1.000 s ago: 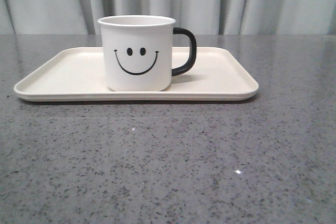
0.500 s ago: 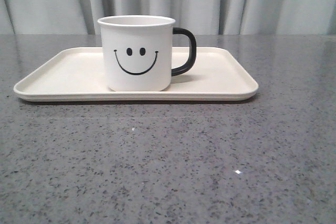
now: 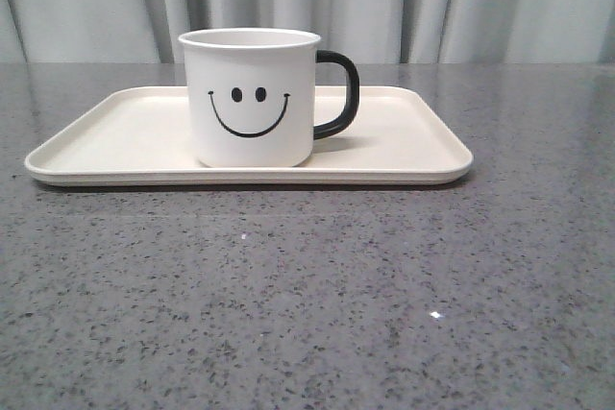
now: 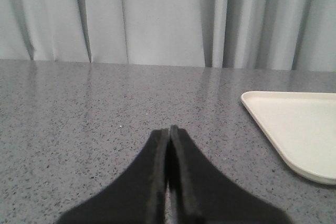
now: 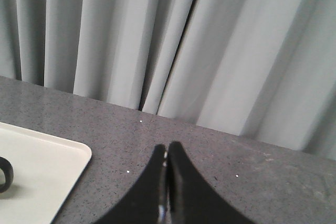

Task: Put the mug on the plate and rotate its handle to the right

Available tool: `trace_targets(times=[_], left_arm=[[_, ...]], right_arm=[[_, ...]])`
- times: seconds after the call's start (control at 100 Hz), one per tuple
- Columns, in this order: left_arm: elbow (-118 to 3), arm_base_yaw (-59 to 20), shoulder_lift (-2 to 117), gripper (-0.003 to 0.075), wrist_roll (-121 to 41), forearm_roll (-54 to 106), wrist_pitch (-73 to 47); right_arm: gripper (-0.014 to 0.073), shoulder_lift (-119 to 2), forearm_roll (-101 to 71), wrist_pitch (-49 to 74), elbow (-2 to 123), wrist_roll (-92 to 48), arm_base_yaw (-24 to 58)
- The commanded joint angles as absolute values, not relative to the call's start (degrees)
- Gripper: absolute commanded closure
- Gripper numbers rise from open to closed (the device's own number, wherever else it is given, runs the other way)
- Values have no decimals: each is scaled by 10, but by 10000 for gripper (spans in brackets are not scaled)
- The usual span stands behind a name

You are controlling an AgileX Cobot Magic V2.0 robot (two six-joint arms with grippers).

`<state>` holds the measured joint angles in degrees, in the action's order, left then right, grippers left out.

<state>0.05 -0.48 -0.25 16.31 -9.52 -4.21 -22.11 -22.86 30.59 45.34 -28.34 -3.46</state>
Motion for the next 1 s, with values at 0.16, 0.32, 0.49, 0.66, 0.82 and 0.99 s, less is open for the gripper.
trace_targets(times=[0.16, 0.32, 0.49, 0.66, 0.82, 0.99], left_arm=[[6, -5, -19, 740, 164, -112, -6], [6, -5, -19, 740, 164, -112, -6], [6, -5, -19, 740, 164, -112, -23], [6, -5, -19, 741, 164, -112, -23], [6, -5, -19, 741, 164, -114, 5], [6, -5, -19, 741, 164, -115, 48]], right_arm=[[705, -226, -234, 264, 467, -283, -37], [705, -226, -234, 264, 467, -283, -37], [705, -226, -234, 264, 467, -283, -37], [705, -226, -234, 264, 467, -283, -37], [705, -226, -234, 264, 467, -283, -37], [705, -226, -234, 264, 467, -283, -37]])
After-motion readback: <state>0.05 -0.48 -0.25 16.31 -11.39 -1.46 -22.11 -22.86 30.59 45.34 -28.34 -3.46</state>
